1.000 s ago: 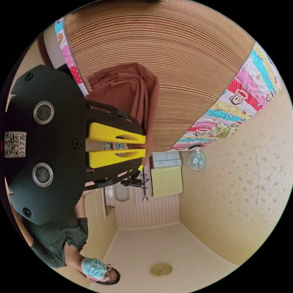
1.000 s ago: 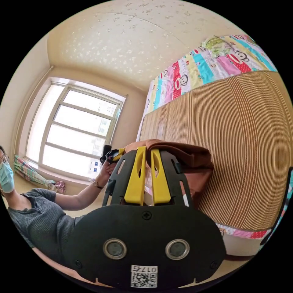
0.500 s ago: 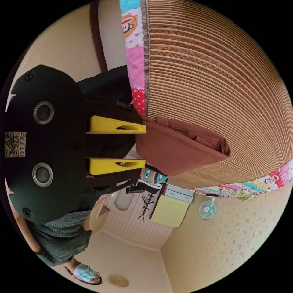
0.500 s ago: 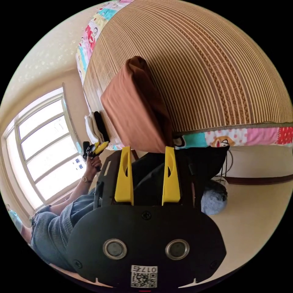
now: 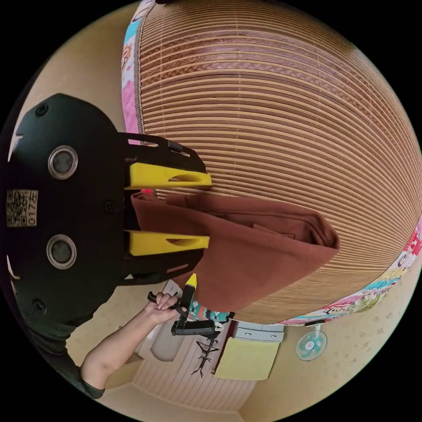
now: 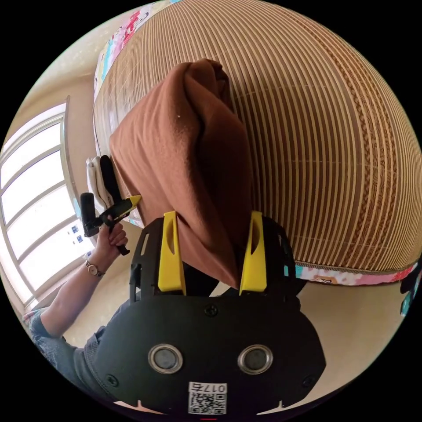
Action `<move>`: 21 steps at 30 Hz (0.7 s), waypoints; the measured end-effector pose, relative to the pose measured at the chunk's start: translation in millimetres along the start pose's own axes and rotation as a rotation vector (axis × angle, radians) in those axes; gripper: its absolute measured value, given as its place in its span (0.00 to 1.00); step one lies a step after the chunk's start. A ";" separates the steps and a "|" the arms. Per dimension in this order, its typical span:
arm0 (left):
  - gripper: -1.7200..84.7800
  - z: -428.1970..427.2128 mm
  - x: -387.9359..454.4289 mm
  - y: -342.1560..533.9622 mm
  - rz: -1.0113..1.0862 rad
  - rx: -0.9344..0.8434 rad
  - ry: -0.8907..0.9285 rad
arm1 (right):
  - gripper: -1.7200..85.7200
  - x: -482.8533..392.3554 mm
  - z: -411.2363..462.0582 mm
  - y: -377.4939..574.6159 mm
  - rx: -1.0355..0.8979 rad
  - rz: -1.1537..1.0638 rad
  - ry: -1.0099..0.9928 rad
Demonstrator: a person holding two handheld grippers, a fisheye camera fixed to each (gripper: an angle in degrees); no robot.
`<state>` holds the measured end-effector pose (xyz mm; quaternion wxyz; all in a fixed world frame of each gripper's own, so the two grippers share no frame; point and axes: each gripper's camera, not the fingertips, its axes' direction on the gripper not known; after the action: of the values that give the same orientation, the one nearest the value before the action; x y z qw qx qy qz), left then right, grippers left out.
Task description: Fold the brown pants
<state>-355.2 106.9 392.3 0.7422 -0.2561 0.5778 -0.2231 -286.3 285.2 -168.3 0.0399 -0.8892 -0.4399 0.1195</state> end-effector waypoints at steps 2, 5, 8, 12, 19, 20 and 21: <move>0.12 3.5 -13.9 13.3 -0.065 0.024 0.013 | 0.20 10.1 10.5 9.3 -0.023 0.062 -0.182; 0.10 9.0 -31.1 31.5 -0.076 -0.001 0.050 | 0.18 13.5 21.4 29.6 -0.048 0.065 -0.222; 0.09 10.5 -42.8 46.8 -0.078 -0.048 0.218 | 0.15 31.1 24.6 52.4 -0.076 0.091 -0.390; 0.09 4.7 -7.0 65.0 0.016 -0.041 0.319 | 0.12 55.1 1.0 83.2 -0.018 0.093 -0.670; 0.09 74.4 156.7 39.5 0.267 -0.166 0.333 | 0.10 77.9 -148.6 121.6 0.170 -0.086 -0.696; 0.09 83.9 174.8 36.3 0.293 -0.177 0.339 | 0.10 81.5 -182.8 131.0 0.198 -0.130 -0.654; 0.09 103.8 211.5 30.0 0.342 -0.199 0.359 | 0.10 83.6 -200.6 136.5 0.213 -0.151 -0.634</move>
<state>-204.1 10.1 236.8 0.6259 -0.1831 0.7541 -0.0783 -82.4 275.0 -12.9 0.0026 -0.7638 -0.4799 0.4317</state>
